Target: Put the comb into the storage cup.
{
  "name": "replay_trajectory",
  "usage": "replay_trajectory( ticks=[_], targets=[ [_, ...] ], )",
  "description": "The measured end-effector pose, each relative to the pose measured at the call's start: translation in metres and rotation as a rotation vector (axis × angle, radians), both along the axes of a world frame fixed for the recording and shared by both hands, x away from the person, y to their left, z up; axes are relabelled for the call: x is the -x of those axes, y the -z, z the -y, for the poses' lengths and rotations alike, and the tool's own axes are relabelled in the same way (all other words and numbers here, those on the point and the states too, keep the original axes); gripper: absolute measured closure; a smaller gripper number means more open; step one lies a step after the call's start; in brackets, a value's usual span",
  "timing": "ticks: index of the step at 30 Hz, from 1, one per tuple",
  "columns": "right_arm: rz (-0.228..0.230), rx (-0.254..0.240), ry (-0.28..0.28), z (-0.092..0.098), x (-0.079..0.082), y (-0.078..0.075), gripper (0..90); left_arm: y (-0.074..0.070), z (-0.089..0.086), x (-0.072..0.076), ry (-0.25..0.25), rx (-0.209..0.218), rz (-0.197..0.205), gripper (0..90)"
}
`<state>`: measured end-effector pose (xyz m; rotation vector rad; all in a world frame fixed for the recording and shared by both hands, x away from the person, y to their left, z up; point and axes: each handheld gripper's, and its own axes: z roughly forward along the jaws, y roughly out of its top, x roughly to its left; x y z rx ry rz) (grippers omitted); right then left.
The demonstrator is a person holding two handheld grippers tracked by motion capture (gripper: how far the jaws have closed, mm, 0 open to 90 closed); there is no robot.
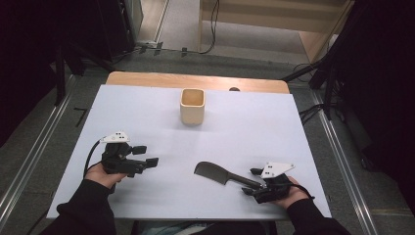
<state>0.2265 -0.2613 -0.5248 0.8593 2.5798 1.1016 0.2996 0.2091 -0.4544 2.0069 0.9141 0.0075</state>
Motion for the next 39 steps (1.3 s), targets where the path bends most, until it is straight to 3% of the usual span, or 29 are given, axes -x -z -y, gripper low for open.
replay_trajectory(
  ticks=[4, 11, 14, 16, 17, 18, 21, 29, 33, 39],
  targets=[
    [0.001, 0.004, 0.021, 0.003, 0.0025, -0.0013, 33.6, -0.0002, -0.0001, 0.0001, -0.001, 0.002, 0.0, 22.9],
    [-0.004, 0.013, 0.024, 0.0022, 0.0017, -0.0025, 37.0, 0.0002, 0.0009, 0.0001, 0.004, 0.003, -0.003, 22.9],
    [-0.007, 0.007, 0.019, 0.0025, 0.002, -0.0036, 48.8, 0.0, 0.0004, -0.0002, 0.004, 0.003, -0.003, 22.9],
    [-0.007, 0.006, 0.017, 0.0023, 0.0019, -0.0037, 51.1, 0.0002, 0.0005, -0.0004, 0.003, 0.003, -0.003, 23.0],
    [-0.006, 0.011, 0.006, 0.001, 0.0008, -0.0047, 61.3, 0.0009, 0.0012, -0.0008, 0.006, 0.007, -0.005, 22.9],
    [-0.007, 0.004, -0.006, -0.0002, 0.0001, -0.0046, 64.6, 0.001, 0.0015, -0.001, 0.008, 0.002, -0.007, 22.9],
    [-0.004, -0.002, -0.033, -0.0031, -0.0008, -0.004, 68.6, 0.0007, 0.0021, -0.0007, 0.011, -0.001, -0.006, 23.0],
    [-0.018, -0.01, -0.047, -0.0022, -0.0033, -0.0043, 69.9, 0.0005, 0.0017, -0.0008, 0.01, 0.009, -0.005, 22.9],
    [-0.049, -0.048, -0.044, 0.001, -0.0063, -0.003, 70.0, 0.0004, 0.0015, -0.0008, 0.01, 0.007, -0.006, 22.9],
    [-0.06, -0.041, -0.04, 0.0004, -0.0071, -0.0048, 70.2, 0.0005, 0.0013, -0.001, 0.009, 0.008, -0.007, 22.9]
  ],
)
